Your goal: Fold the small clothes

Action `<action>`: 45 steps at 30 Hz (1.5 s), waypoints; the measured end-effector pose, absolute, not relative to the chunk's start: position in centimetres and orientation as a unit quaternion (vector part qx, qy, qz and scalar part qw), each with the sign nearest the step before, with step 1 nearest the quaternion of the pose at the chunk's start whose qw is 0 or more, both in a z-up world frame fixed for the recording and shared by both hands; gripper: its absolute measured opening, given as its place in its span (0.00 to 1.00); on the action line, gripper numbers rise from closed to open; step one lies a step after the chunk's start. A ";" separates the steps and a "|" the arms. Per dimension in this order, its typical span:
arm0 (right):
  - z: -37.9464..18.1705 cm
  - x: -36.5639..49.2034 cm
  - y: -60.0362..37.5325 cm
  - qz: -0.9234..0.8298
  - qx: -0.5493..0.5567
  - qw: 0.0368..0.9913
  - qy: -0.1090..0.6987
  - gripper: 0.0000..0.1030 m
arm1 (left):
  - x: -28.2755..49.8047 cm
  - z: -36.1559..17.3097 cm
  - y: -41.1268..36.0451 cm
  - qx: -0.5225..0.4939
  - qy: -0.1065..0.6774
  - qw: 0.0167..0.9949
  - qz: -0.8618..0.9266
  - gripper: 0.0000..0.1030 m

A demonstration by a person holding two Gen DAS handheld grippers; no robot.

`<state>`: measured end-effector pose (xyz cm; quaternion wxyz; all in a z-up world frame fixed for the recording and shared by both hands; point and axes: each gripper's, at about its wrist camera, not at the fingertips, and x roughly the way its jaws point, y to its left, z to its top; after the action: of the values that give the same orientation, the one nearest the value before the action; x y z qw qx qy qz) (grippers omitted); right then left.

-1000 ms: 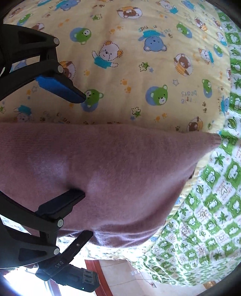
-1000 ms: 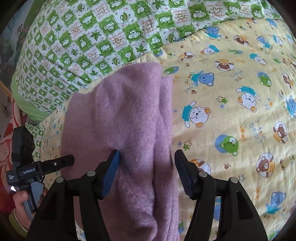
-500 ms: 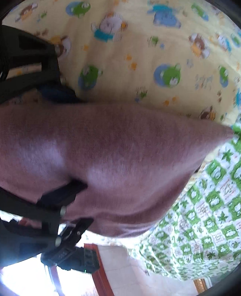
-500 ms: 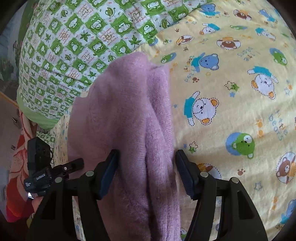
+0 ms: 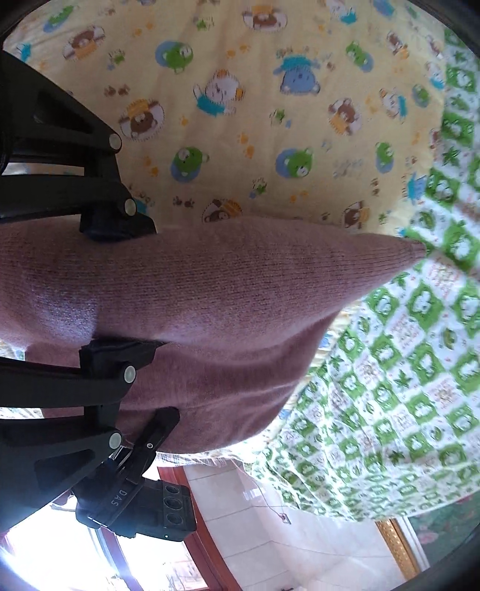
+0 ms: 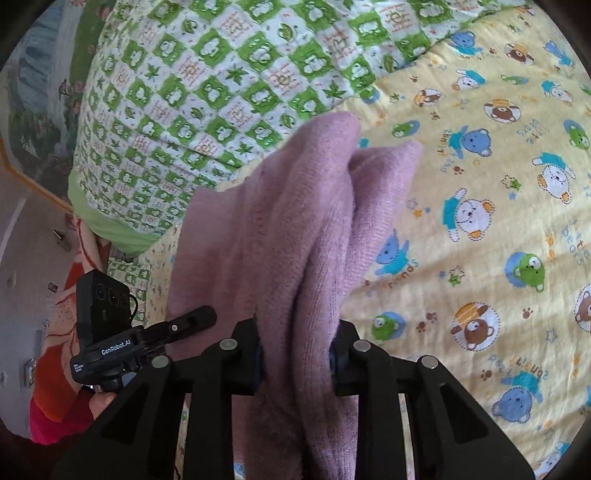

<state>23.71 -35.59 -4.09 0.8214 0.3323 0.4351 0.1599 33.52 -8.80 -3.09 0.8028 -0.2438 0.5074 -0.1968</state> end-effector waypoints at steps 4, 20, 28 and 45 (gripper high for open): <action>-1.9 23.6 -32.5 0.193 0.317 0.825 0.426 0.26 | 31.4 -0.8 -5.1 -0.263 0.481 0.817 -0.177 0.37; -1.4 26.3 -17.5 0.306 0.277 0.796 0.442 0.26 | 24.3 0.0 10.2 -0.298 0.441 0.842 -0.088 0.37; -4.7 26.9 -15.7 0.295 0.273 0.777 0.484 0.26 | 24.2 -4.3 12.2 -0.314 0.473 0.820 -0.081 0.37; -7.0 26.3 -18.4 0.228 0.271 0.789 0.502 0.40 | 22.2 -5.8 14.6 -0.325 0.485 0.810 -0.052 0.62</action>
<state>26.35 -18.42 -6.98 0.7893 0.2709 0.5018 0.2275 22.19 14.62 -5.81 0.8101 -0.3254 0.4849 -0.0523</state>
